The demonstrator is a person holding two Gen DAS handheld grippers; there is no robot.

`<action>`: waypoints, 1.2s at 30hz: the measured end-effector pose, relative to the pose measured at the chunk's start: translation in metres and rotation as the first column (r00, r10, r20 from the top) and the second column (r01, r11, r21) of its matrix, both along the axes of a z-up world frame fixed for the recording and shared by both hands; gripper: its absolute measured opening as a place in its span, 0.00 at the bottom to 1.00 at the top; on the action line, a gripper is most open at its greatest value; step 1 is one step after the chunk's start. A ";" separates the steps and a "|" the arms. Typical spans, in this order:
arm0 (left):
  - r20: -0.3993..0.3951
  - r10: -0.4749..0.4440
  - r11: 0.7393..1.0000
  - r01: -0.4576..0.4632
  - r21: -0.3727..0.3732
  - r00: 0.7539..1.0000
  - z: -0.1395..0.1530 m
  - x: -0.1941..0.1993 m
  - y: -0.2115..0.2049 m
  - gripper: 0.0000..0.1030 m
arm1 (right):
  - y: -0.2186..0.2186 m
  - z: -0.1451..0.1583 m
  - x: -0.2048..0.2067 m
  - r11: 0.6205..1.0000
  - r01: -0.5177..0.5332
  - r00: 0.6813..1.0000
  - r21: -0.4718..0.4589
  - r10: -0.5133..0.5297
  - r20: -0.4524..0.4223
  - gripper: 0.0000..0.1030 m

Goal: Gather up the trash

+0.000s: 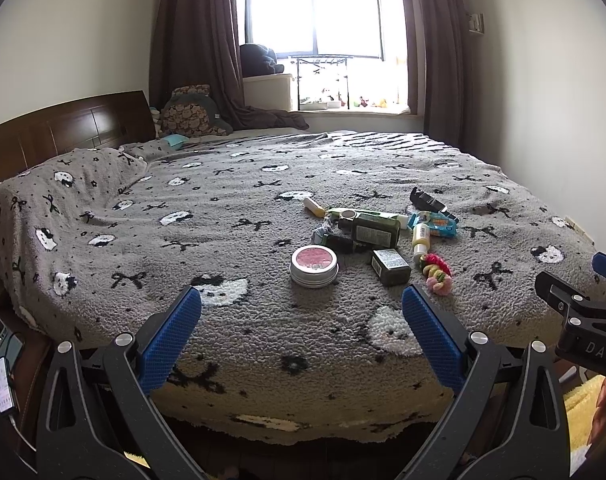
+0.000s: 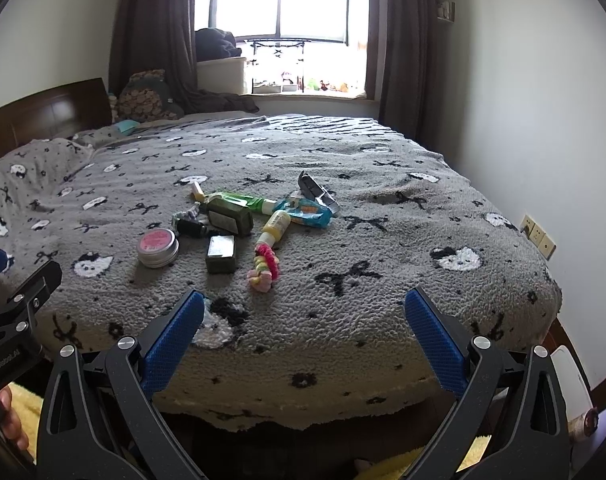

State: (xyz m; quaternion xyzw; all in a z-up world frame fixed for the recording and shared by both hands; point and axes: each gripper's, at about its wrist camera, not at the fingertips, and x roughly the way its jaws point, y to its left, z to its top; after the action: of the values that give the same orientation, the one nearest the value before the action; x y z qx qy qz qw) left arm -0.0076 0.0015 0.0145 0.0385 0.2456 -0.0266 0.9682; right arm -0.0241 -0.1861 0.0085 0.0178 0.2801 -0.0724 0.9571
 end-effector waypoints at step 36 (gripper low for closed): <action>-0.002 0.007 1.000 -0.007 0.002 1.000 -0.004 0.004 0.003 0.92 | 0.004 -0.001 0.004 1.000 -0.011 1.000 -0.001 0.011 -0.009 0.97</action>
State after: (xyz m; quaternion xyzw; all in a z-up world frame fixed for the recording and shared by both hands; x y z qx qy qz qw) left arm -0.0033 0.0045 0.0103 0.0384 0.2470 -0.0229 0.9680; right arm -0.0197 -0.1824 0.0075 0.0154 0.2844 -0.0672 0.9562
